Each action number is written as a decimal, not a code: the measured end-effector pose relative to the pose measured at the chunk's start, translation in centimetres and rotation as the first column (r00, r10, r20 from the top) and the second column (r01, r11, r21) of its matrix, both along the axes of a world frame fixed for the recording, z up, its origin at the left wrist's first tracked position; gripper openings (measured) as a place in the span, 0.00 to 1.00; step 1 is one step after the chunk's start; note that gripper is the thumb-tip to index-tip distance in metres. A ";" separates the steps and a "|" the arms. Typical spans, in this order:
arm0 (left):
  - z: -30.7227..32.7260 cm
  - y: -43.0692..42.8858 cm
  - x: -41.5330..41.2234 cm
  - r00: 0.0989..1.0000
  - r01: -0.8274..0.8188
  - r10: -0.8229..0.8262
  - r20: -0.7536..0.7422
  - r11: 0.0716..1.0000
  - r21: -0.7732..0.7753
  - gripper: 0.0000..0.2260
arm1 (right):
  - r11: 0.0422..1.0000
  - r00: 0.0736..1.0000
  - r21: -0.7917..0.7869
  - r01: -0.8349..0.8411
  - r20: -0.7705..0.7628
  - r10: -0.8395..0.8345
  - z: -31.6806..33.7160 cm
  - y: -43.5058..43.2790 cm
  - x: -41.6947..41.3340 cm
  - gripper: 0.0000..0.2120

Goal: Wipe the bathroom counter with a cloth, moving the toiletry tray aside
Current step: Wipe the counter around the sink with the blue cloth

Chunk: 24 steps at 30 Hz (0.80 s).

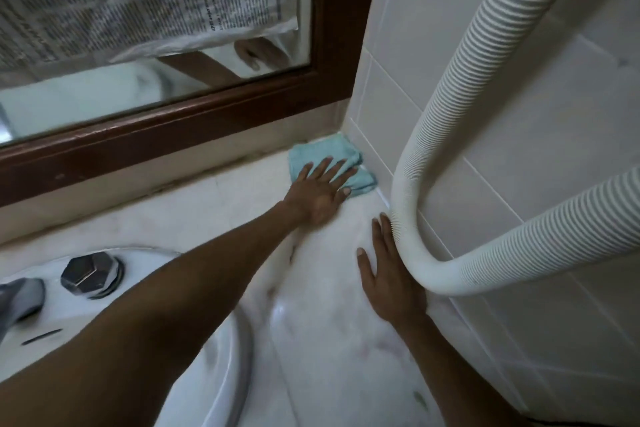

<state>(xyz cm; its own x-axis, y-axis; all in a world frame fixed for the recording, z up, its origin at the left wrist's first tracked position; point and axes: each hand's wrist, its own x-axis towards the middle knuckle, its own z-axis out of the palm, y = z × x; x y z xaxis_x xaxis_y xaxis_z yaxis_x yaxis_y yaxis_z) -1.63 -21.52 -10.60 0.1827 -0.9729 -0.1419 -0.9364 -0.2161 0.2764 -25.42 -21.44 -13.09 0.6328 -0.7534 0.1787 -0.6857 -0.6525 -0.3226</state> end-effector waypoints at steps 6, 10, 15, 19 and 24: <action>-0.5 1.0 0.1 0.996 -0.084 0.084 0.022 0.996 -0.027 0.25 | 1.000 1.000 0.008 -0.027 -0.009 0.027 -0.3 -0.3 -0.2 0.30; -0.8 10.3 -3.1 0.988 -0.147 0.149 0.032 0.987 -0.071 0.25 | 1.000 0.999 0.001 -0.004 -0.045 0.004 0.4 0.1 0.0 0.30; -0.7 12.7 -3.7 0.991 -0.116 0.120 0.060 0.991 -0.061 0.25 | 1.000 0.990 0.018 -0.010 -0.143 0.012 1.1 0.5 0.9 0.31; -0.4 10.3 1.0 0.990 -0.137 0.138 0.037 0.990 -0.041 0.25 | 0.990 0.980 0.061 -0.126 -0.147 0.134 1.4 2.1 3.9 0.32; 0.1 13.3 4.1 0.949 -0.315 0.315 -0.008 0.948 -0.040 0.24 | 0.980 0.976 0.110 -0.167 -0.119 0.180 1.2 4.6 7.9 0.33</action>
